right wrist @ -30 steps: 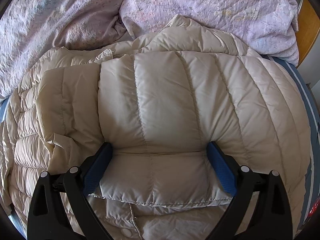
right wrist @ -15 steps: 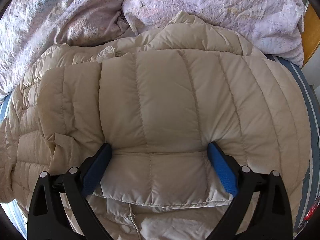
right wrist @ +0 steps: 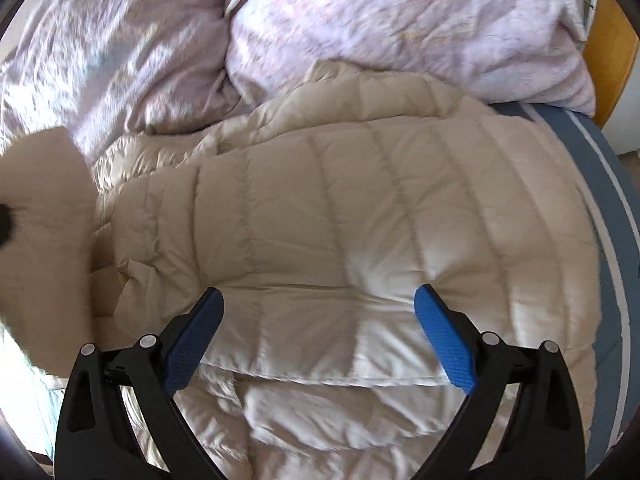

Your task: Fold large clothes

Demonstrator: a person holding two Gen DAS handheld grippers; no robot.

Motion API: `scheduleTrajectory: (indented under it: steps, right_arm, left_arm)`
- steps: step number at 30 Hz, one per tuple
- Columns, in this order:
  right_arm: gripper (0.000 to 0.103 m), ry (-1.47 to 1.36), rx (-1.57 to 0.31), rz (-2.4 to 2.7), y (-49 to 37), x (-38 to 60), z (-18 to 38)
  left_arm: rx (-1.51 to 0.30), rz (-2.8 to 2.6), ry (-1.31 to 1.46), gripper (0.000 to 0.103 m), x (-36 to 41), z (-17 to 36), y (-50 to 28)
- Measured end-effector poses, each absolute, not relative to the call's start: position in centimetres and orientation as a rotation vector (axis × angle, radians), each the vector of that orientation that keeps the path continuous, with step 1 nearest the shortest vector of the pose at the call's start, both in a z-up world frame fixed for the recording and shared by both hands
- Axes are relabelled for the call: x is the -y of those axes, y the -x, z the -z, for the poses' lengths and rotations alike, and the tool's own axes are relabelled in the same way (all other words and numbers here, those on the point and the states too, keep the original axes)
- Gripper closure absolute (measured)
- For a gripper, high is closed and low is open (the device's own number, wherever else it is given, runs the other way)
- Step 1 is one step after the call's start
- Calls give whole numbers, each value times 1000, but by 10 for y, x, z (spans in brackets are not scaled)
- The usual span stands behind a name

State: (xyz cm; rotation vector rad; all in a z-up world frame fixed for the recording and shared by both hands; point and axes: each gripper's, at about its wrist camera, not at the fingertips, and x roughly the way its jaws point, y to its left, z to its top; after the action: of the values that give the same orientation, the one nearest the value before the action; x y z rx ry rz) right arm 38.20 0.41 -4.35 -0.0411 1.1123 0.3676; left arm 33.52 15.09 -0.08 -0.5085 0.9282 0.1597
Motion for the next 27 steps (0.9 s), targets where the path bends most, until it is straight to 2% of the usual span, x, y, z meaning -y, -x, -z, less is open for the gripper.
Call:
scheduleTrajectory:
  steps: [12,15,17,19,21,25,27]
  right_arm:
    - [5,57,-1065,-272,-358,58,50]
    - [5,53,-1066,-262,-358,65,51]
    - [5,48,-1063,-264,-357,68,49]
    - [5,42,-1052,-276,-356,68,46]
    - [10,32,-1036,-303,-355,64,41]
    - [21,6,-1016,-367,-354,51,30]
    - [29,-10,-1010,-401,-353,42,26]
  left_arm:
    - [-1013,-94,465,100,-95,38,-377]
    - [-1022,-73,481,97,-89,39,-384]
    - [-1018,-53,499,85,-88,37,-383]
    - [-1001,-38,526,52,-93,33,-377]
    - [-965,-51,550,39,-105,25,-366]
    - [-923,-66,591,32,-134,16,-346]
    - [-915,-101,602,32,-150,16,-337]
